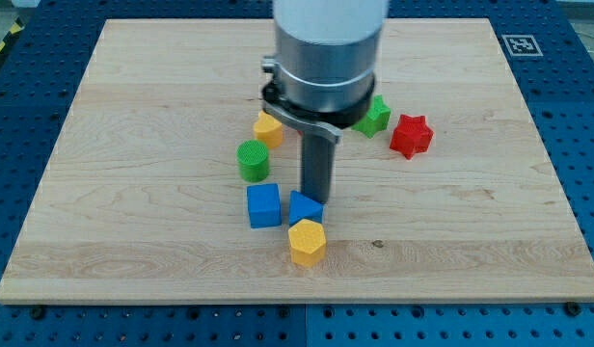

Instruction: Move your arm to the right of the yellow hexagon

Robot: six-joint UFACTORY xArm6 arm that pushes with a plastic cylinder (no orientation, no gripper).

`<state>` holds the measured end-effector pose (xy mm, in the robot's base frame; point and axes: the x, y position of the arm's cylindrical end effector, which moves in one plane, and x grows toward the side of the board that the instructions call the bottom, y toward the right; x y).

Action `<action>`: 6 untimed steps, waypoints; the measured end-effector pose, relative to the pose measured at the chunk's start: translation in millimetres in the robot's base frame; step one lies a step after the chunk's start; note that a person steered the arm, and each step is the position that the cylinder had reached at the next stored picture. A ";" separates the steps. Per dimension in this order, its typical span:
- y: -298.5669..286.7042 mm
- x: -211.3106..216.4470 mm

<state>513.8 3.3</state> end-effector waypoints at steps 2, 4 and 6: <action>-28.8 -13.9; 38.6 -28.5; 80.6 32.8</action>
